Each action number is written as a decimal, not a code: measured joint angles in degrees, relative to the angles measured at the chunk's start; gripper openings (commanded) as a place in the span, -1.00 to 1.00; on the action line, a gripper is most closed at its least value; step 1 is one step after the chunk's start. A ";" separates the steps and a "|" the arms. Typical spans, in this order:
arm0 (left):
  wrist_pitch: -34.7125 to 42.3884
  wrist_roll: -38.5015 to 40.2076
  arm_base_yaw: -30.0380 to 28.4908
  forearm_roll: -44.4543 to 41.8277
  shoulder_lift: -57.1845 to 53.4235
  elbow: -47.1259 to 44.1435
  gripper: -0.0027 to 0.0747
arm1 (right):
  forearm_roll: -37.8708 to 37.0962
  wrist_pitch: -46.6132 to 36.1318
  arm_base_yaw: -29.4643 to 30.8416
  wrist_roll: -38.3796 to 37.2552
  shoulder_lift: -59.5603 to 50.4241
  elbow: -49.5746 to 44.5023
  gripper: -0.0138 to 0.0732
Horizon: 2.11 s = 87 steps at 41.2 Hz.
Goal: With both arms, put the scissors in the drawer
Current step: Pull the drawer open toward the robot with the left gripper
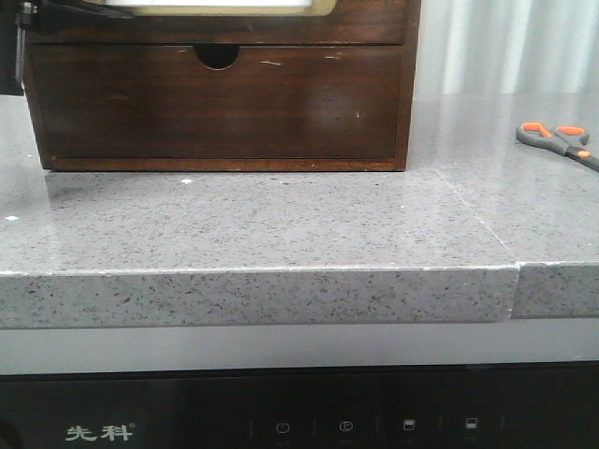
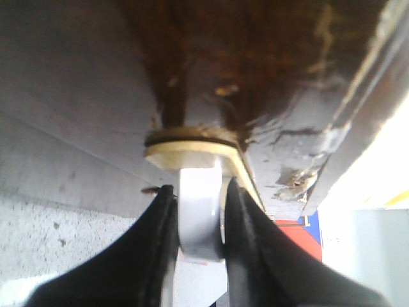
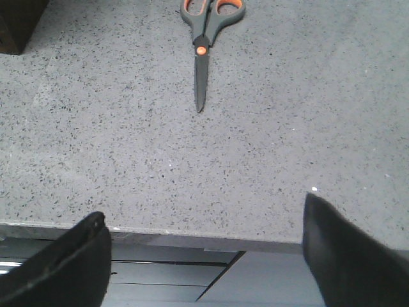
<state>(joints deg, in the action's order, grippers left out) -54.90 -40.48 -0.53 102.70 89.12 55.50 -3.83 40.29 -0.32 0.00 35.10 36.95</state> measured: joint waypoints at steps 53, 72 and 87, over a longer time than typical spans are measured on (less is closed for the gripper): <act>-8.22 -6.43 -5.05 -8.59 -36.97 -29.64 0.35 | -0.04 0.78 0.00 0.00 0.00 0.00 0.76; -7.88 -3.44 -5.05 -21.89 -40.73 -29.43 0.35 | -0.04 0.78 0.00 0.00 0.00 0.00 0.76; -9.28 15.74 -4.65 -52.76 -55.51 -22.29 0.35 | -0.04 0.78 0.00 0.00 0.00 0.00 0.76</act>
<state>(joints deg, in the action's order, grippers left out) -64.18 -24.73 -5.18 49.95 33.62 33.21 -3.86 41.06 -0.32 0.00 35.10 36.95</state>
